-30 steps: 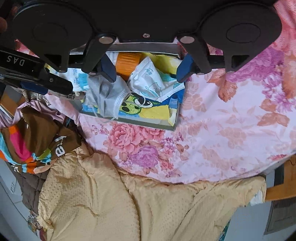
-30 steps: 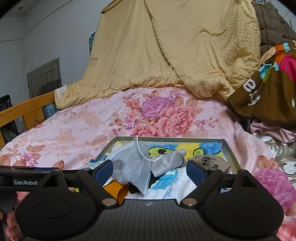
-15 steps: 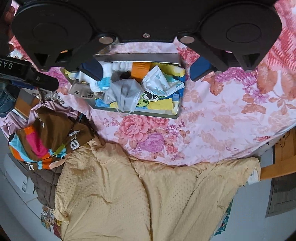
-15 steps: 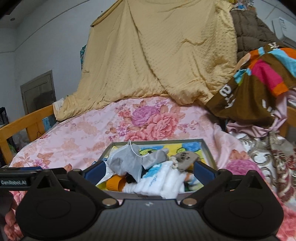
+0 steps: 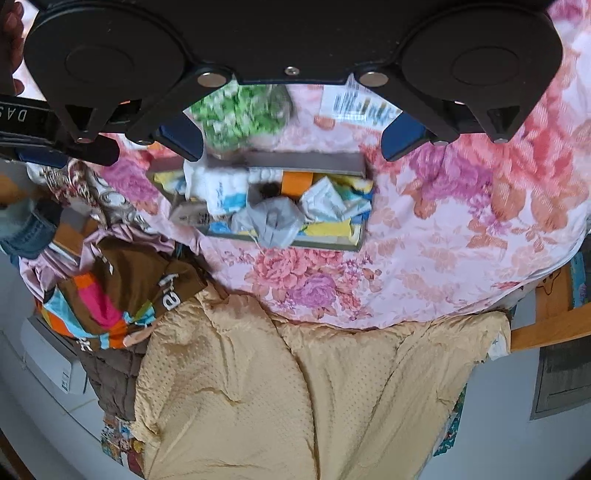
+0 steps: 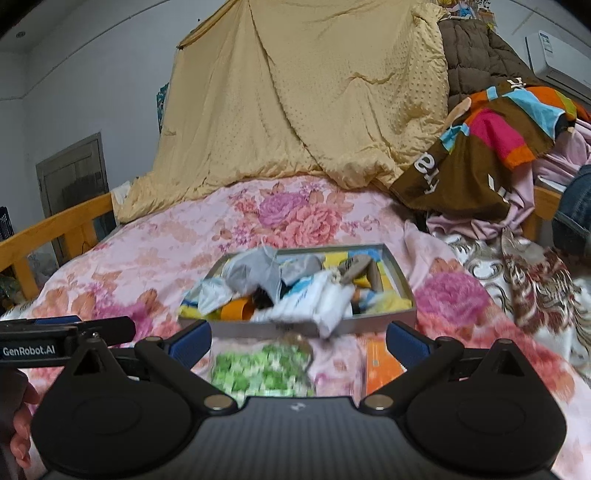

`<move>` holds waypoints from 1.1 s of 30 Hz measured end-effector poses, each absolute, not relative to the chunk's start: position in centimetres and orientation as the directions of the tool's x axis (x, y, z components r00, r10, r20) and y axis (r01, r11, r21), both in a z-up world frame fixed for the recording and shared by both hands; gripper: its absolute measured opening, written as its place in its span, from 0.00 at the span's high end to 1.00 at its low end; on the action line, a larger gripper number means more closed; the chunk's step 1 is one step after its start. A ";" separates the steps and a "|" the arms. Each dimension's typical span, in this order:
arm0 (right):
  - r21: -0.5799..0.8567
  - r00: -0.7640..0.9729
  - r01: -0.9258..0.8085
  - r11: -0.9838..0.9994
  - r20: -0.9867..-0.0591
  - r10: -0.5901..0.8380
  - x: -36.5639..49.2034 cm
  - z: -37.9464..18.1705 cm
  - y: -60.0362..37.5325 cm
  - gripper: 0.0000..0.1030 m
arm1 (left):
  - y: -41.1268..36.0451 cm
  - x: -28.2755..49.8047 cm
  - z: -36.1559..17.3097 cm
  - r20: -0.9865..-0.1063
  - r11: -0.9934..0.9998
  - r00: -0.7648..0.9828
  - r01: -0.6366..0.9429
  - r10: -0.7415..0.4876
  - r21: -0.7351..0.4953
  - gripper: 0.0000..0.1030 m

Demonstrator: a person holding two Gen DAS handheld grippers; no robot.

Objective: Organize soft objects

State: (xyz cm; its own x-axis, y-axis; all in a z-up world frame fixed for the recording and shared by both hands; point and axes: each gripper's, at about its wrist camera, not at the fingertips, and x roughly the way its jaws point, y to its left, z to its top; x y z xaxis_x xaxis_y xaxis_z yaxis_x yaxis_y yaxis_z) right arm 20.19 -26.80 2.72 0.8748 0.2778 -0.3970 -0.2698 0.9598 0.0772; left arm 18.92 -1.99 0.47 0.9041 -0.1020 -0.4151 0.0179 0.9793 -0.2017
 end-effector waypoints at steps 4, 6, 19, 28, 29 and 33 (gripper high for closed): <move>0.078 0.864 -0.254 0.964 -0.430 0.263 18.7 2.1 -26.8 0.00 | -2.3 17.0 -0.4 -0.427 0.983 0.899 0.022 -0.099 -0.181 0.01; 0.076 0.858 -0.250 0.965 -0.445 0.257 18.0 1.8 -26.7 0.00 | -2.2 16.2 -0.9 -0.434 0.985 0.896 0.015 -0.089 -0.172 0.01; 0.061 0.833 -0.237 0.970 -0.500 0.235 16.5 0.5 -26.5 0.00 | -0.5 14.1 -2.4 -0.464 0.983 0.884 -0.034 -0.054 -0.178 0.01; 0.058 0.824 -0.241 0.969 -0.516 0.236 16.8 0.3 -26.5 0.00 | -0.3 14.3 -2.9 -0.480 0.983 0.876 -0.043 -0.049 -0.177 0.01; 0.058 0.823 -0.242 0.969 -0.516 0.236 16.8 0.2 -26.4 0.00 | -0.4 14.3 -2.9 -0.481 0.983 0.875 -0.043 -0.048 -0.178 0.01; 0.058 0.822 -0.242 0.969 -0.518 0.236 16.8 0.2 -26.4 0.00 | -0.4 14.3 -3.0 -0.484 0.983 0.874 -0.043 -0.048 -0.176 0.01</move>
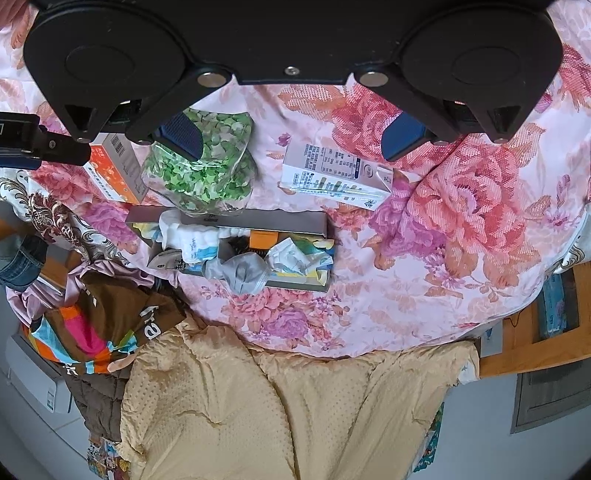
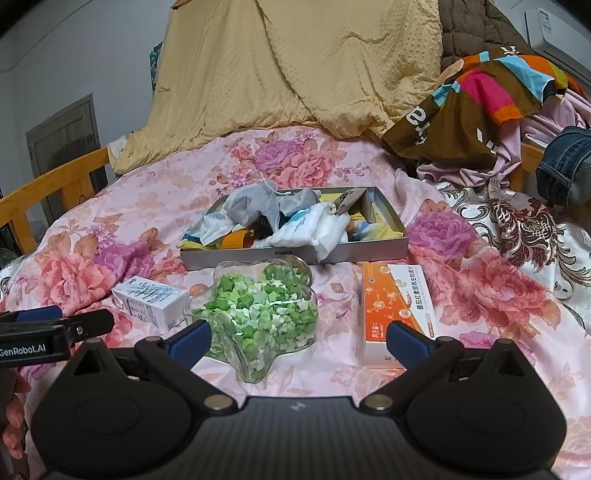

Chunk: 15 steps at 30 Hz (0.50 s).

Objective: Organize soft objects

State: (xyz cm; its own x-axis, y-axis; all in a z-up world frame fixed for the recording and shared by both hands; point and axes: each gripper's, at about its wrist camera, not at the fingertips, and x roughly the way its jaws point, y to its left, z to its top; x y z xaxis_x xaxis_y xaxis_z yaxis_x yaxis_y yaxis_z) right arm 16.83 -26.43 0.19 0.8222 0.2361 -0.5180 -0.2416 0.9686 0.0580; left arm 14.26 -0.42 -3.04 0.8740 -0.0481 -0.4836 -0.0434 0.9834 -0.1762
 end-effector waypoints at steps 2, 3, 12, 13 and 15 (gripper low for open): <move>0.057 0.821 -0.242 0.969 -0.520 0.236 16.8 0.1 -26.4 0.00 | -0.4 14.3 -3.0 -0.484 0.983 0.874 -0.044 -0.049 -0.179 0.01; 0.056 0.821 -0.242 0.969 -0.520 0.236 16.9 0.1 -26.4 0.00 | -0.4 14.3 -3.0 -0.484 0.983 0.874 -0.044 -0.049 -0.179 0.01; 0.052 0.820 -0.244 0.968 -0.522 0.234 16.9 0.0 -26.3 0.00 | -0.1 14.4 -3.3 -0.507 0.973 0.861 -0.086 -0.036 -0.215 0.01; 0.052 0.820 -0.245 0.968 -0.522 0.235 16.8 0.0 -26.3 0.00 | 0.0 14.4 -3.4 -0.515 0.971 0.856 -0.096 -0.032 -0.220 0.01; 0.049 0.818 -0.249 0.967 -0.524 0.237 16.8 -0.2 -26.3 0.00 | 0.0 14.5 -3.5 -0.519 0.972 0.855 -0.112 -0.011 -0.206 0.01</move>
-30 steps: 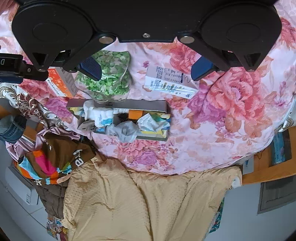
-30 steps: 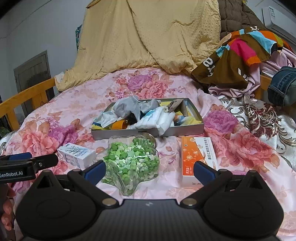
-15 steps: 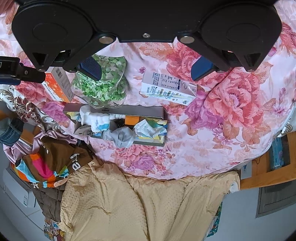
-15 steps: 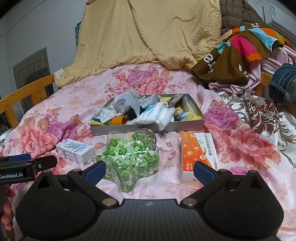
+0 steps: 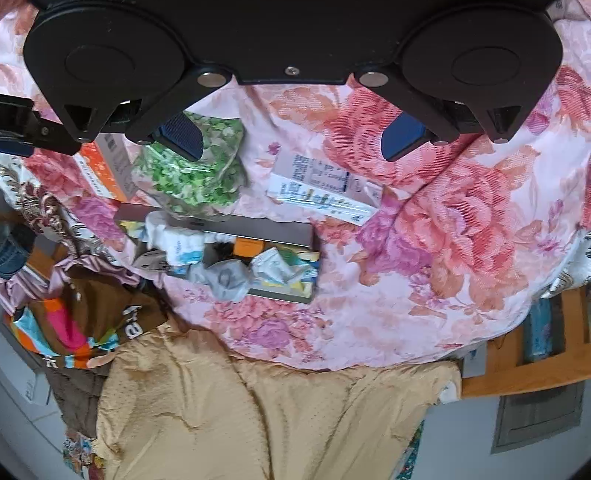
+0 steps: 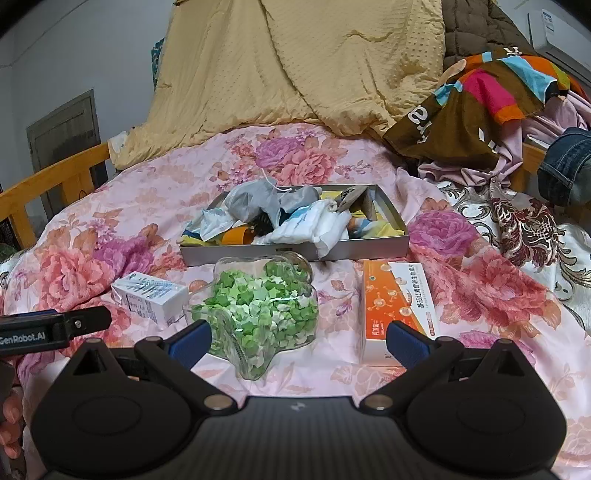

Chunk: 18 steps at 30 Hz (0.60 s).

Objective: Organize soft objects

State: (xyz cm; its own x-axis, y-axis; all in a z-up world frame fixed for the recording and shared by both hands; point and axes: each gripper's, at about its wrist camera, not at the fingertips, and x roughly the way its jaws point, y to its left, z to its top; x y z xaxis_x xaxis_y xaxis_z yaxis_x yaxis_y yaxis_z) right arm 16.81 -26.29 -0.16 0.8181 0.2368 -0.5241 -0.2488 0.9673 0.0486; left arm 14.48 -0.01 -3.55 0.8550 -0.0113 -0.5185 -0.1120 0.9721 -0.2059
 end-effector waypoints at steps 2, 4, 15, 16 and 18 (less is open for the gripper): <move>0.046 0.817 -0.251 0.967 -0.525 0.237 16.8 -0.3 -26.3 0.00 | 0.1 14.4 -3.6 -0.513 0.973 0.858 -0.106 -0.014 -0.204 0.01; 0.046 0.817 -0.251 0.967 -0.525 0.237 16.8 -0.3 -26.2 0.00 | 0.1 14.2 -3.6 -0.505 0.972 0.863 -0.095 -0.027 -0.215 0.01; 0.045 0.817 -0.251 0.967 -0.527 0.237 16.8 -0.2 -26.2 0.00 | -0.1 14.1 -3.4 -0.486 0.971 0.872 -0.072 -0.049 -0.229 0.01; 0.045 0.816 -0.251 0.967 -0.527 0.236 16.8 -0.2 -26.1 0.00 | -0.1 14.1 -3.4 -0.486 0.971 0.873 -0.070 -0.050 -0.227 0.01; 0.044 0.815 -0.252 0.967 -0.528 0.237 16.8 -0.3 -26.1 0.00 | -0.1 14.1 -3.4 -0.485 0.972 0.873 -0.067 -0.053 -0.226 0.01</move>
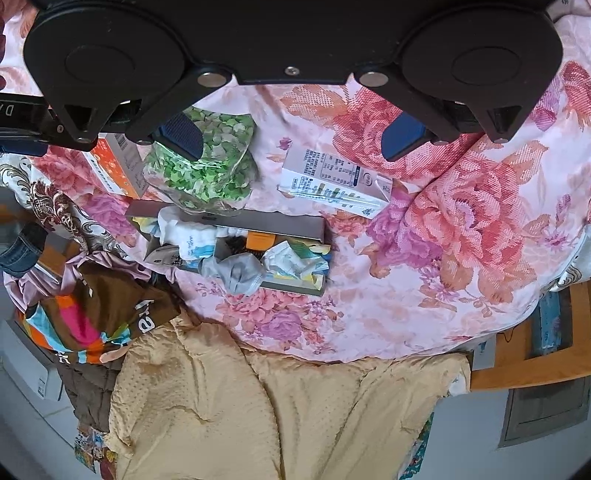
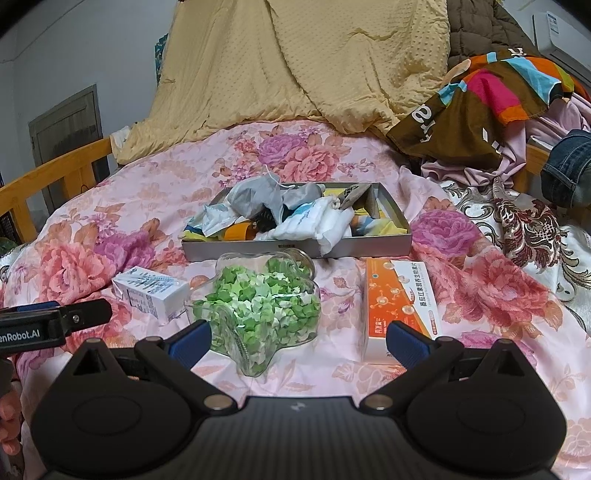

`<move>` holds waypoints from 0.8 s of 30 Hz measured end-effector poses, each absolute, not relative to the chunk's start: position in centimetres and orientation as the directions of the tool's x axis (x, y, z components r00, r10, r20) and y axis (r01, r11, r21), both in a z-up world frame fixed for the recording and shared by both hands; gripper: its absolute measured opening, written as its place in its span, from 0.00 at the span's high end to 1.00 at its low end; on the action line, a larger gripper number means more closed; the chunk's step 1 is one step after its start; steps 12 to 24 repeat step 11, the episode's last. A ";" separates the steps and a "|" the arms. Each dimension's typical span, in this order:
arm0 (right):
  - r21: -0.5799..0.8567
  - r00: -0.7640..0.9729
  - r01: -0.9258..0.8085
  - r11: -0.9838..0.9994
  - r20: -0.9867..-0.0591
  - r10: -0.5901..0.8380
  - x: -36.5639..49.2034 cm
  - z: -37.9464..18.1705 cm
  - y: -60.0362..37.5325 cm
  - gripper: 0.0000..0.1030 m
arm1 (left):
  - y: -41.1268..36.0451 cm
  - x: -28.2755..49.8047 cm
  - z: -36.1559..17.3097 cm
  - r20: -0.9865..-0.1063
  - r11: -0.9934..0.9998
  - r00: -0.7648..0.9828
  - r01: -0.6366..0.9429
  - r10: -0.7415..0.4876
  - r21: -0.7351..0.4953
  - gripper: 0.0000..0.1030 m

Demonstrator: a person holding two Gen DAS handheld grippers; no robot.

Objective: Organize soft objects

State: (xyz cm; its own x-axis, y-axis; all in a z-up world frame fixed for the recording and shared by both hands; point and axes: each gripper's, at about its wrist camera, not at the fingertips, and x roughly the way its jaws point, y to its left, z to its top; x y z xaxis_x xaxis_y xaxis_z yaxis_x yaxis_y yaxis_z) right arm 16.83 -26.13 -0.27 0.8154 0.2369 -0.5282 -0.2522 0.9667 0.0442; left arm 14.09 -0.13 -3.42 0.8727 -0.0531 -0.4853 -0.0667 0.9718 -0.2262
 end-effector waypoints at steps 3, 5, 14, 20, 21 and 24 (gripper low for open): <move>0.043 0.814 -0.254 0.966 -0.530 0.237 16.8 -0.4 -26.1 0.00 | -0.1 14.1 -3.4 -0.485 0.971 0.873 -0.073 -0.049 -0.229 0.01; 0.041 0.812 -0.257 0.966 -0.532 0.238 16.8 -0.6 -26.0 0.00 | 0.0 14.1 -3.5 -0.485 0.969 0.873 -0.075 -0.050 -0.235 0.01; 0.049 0.796 -0.269 0.962 -0.552 0.250 17.1 -0.9 -25.8 0.00 | 0.3 14.4 -3.9 -0.495 0.971 0.867 -0.068 -0.055 -0.227 0.01; 0.049 0.796 -0.269 0.962 -0.552 0.250 17.1 -0.9 -25.8 0.00 | 0.3 14.4 -3.9 -0.495 0.971 0.867 -0.068 -0.055 -0.227 0.01; 0.049 0.796 -0.269 0.962 -0.552 0.250 17.1 -0.9 -25.8 0.00 | 0.3 14.4 -3.9 -0.495 0.971 0.867 -0.068 -0.055 -0.227 0.01; 0.049 0.796 -0.269 0.962 -0.552 0.250 17.1 -0.9 -25.8 0.00 | 0.3 14.4 -3.9 -0.495 0.971 0.867 -0.068 -0.055 -0.227 0.01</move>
